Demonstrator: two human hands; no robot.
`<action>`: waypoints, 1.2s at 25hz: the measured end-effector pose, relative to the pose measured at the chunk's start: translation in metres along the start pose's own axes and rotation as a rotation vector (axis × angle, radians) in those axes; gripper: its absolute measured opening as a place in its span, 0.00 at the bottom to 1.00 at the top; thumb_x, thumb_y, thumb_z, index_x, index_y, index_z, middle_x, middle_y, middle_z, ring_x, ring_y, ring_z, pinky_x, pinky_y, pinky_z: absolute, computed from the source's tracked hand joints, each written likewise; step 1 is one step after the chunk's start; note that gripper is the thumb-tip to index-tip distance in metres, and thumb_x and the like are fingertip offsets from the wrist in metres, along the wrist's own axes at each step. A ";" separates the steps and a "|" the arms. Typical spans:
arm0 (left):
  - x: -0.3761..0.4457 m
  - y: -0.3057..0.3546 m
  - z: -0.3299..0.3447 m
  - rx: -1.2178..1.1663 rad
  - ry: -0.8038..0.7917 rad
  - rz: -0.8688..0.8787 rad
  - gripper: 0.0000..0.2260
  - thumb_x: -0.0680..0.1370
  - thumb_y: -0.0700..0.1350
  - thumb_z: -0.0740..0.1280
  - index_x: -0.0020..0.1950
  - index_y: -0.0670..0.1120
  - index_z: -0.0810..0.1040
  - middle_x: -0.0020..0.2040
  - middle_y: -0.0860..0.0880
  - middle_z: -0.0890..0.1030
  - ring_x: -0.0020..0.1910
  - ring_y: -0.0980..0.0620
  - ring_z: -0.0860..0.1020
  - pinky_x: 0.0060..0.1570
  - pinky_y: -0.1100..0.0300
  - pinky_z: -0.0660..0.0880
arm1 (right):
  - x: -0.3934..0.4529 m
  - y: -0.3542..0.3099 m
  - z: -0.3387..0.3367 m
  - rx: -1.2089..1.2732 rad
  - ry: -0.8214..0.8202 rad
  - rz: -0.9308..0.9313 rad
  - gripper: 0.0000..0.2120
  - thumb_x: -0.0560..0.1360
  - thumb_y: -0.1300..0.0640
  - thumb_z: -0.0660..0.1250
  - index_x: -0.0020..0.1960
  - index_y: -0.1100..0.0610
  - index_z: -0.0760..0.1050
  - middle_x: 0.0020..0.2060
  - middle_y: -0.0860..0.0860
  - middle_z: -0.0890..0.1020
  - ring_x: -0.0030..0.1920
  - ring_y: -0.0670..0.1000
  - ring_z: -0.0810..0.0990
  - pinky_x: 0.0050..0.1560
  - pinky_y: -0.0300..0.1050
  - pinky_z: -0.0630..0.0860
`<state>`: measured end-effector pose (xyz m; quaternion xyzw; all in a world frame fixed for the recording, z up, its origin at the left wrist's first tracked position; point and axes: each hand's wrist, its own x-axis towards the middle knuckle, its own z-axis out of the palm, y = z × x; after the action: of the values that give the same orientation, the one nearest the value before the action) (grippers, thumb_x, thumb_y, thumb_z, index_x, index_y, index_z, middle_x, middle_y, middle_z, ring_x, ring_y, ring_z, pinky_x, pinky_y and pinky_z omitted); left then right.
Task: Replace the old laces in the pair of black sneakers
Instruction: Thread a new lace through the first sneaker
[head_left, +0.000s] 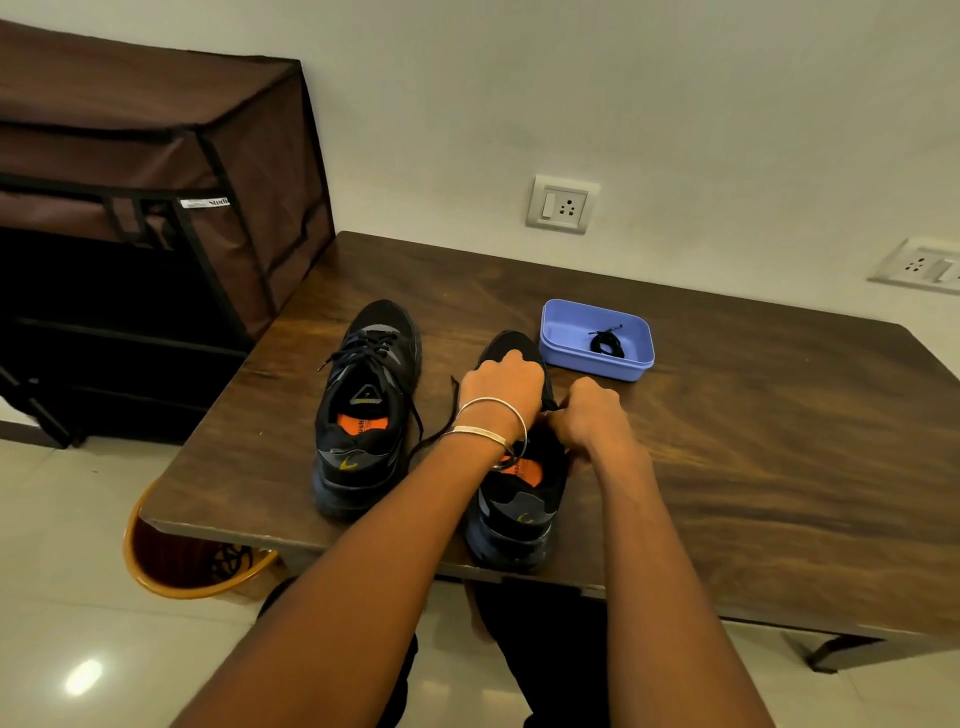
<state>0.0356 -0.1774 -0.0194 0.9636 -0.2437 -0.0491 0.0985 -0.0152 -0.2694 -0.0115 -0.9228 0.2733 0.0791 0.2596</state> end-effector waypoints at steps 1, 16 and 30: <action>0.001 -0.004 -0.003 -0.099 -0.007 -0.034 0.12 0.80 0.45 0.61 0.60 0.42 0.77 0.58 0.42 0.77 0.56 0.40 0.77 0.53 0.49 0.75 | 0.000 0.001 0.000 0.008 -0.001 0.003 0.11 0.76 0.54 0.69 0.42 0.58 0.69 0.49 0.59 0.78 0.47 0.60 0.80 0.50 0.53 0.80; -0.005 -0.074 -0.031 -1.438 0.399 -0.305 0.07 0.77 0.42 0.64 0.39 0.46 0.75 0.33 0.50 0.75 0.28 0.54 0.71 0.30 0.61 0.71 | -0.001 -0.002 -0.002 0.010 -0.033 0.001 0.11 0.77 0.54 0.70 0.46 0.58 0.69 0.48 0.57 0.74 0.48 0.59 0.78 0.45 0.49 0.75; 0.008 -0.006 0.009 -0.015 0.077 0.030 0.11 0.79 0.47 0.63 0.59 0.46 0.80 0.58 0.46 0.77 0.61 0.43 0.73 0.61 0.45 0.70 | -0.003 -0.006 -0.005 -0.024 -0.041 -0.027 0.09 0.77 0.57 0.67 0.48 0.60 0.68 0.47 0.59 0.77 0.48 0.61 0.80 0.52 0.55 0.80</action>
<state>0.0442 -0.1776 -0.0299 0.9602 -0.2539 -0.0123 0.1156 -0.0146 -0.2663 -0.0041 -0.9277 0.2543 0.0979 0.2552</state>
